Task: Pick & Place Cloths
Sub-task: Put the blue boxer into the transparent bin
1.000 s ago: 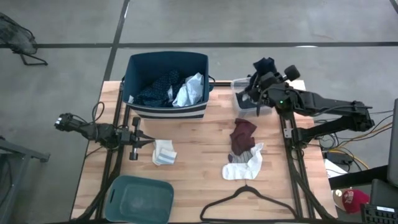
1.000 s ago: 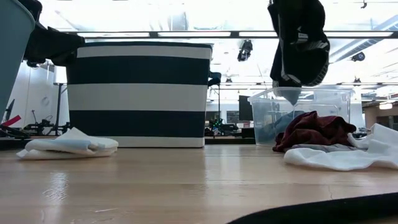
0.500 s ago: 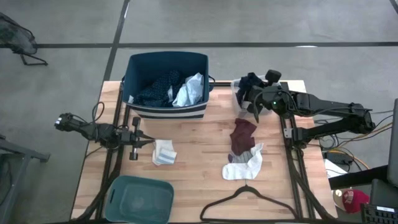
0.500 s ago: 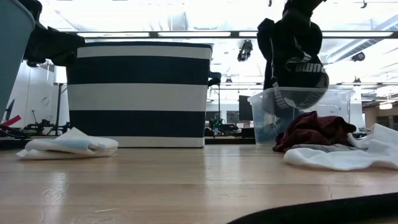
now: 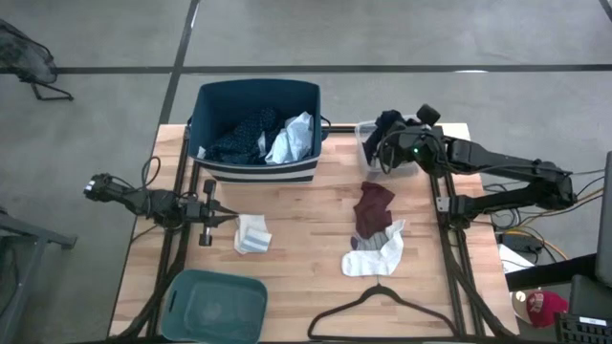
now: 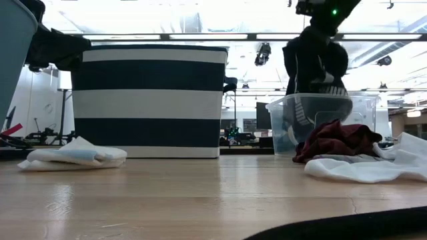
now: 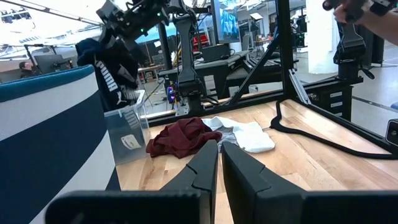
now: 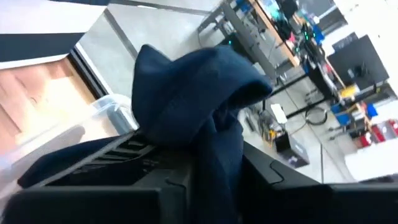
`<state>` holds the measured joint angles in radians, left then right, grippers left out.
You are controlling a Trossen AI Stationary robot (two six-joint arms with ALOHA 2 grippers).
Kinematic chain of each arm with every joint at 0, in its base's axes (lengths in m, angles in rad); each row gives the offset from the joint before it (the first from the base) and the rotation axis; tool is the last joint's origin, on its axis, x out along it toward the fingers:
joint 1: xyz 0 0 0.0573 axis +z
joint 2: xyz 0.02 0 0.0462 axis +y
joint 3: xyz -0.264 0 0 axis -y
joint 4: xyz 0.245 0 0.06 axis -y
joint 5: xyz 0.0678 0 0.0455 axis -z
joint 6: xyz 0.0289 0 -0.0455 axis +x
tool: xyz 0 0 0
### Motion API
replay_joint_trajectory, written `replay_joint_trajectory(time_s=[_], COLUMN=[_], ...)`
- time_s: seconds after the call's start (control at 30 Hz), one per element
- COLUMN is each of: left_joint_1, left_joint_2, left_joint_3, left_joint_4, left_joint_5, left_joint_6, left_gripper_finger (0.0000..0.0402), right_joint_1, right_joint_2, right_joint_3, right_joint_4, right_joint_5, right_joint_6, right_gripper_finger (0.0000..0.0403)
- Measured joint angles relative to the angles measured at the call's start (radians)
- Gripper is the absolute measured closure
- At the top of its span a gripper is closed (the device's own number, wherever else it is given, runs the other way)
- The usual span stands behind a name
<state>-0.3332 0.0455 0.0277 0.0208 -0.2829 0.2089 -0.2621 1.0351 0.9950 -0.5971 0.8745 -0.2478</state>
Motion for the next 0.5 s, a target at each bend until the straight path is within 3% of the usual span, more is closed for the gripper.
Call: replay_joint_trajectory(time_s=[0.23,0.4,0.5], left_joint_1=[0.000,0.000,0.000], left_joint_2=[0.000,0.000,0.000], left_joint_3=[0.000,0.000,0.000], left_joint_4=[0.000,0.000,0.000], left_joint_5=[0.000,0.000,0.000], left_joint_6=[0.000,0.000,0.000], left_gripper_finger=[0.0371,0.0371,0.0371], right_joint_1=[-0.005,-0.036,-0.060], right_joint_2=[0.000,0.002,0.000], right_joint_3=[-0.030,0.004,0.025], right_joint_4=[-0.046,-0.161,-0.236], right_joint_5=[-0.108,-0.319,-0.288], right_joint_6=[0.177,0.409,0.486], right_gripper_finger=[0.0250,0.0203,0.0187])
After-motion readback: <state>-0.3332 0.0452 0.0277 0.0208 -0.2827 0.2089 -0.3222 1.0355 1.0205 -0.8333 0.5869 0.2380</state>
